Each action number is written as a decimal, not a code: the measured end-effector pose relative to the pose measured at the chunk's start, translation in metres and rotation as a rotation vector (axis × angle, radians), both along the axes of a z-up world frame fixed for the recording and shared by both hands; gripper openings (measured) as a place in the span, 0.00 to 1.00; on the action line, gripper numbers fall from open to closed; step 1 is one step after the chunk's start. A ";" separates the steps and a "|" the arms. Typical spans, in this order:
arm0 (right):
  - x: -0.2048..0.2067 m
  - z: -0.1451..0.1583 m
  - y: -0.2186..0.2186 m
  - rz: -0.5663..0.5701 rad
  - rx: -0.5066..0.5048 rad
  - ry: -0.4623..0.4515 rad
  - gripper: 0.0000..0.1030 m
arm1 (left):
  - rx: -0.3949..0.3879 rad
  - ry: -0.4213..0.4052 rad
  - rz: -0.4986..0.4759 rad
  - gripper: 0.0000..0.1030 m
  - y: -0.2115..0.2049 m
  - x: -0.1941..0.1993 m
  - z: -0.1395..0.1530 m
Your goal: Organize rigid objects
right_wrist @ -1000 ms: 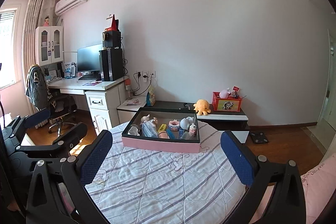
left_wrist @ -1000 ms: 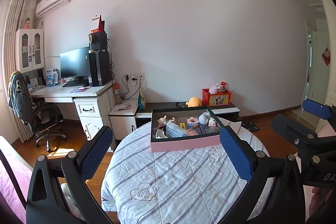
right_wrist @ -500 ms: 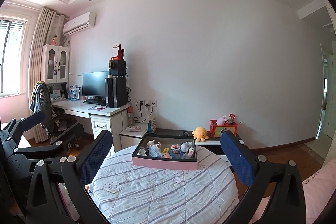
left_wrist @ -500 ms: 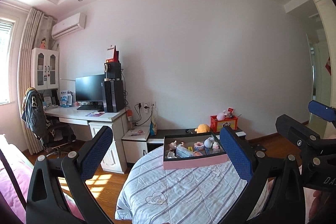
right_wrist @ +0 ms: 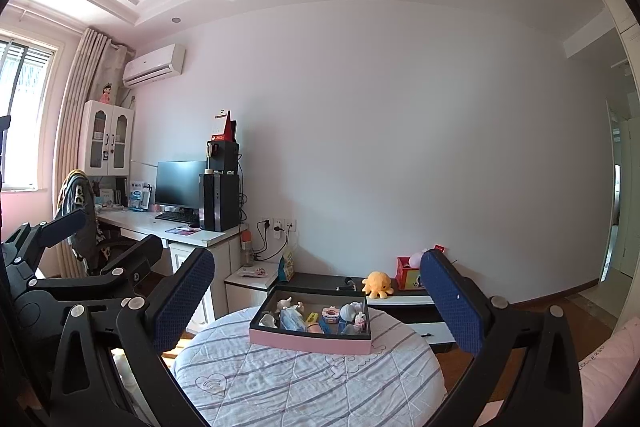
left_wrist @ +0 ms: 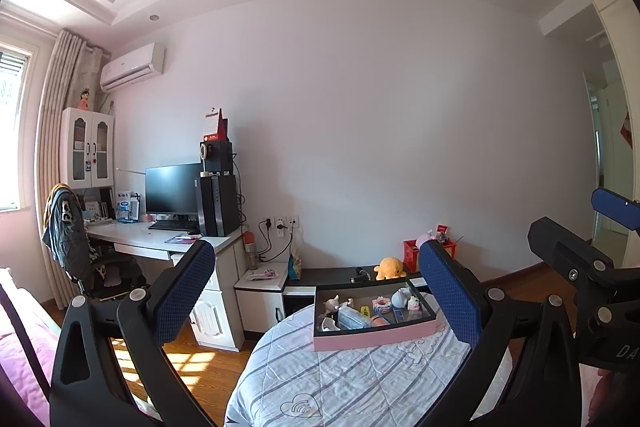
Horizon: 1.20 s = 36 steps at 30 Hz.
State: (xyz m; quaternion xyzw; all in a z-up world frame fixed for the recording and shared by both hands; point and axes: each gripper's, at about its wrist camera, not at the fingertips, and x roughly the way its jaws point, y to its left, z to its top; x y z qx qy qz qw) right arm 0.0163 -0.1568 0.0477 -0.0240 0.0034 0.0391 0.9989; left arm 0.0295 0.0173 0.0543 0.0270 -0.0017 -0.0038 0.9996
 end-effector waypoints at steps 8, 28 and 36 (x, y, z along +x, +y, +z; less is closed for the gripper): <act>0.024 0.014 0.000 -0.009 -0.013 -0.016 1.00 | 0.000 0.023 -0.002 1.00 -0.002 0.033 0.010; 0.069 0.019 -0.008 -0.045 0.013 0.008 1.00 | 0.016 0.031 0.006 1.00 -0.009 0.071 0.015; 0.076 0.019 -0.007 -0.037 0.014 0.023 1.00 | 0.001 0.035 0.005 1.00 -0.005 0.077 0.012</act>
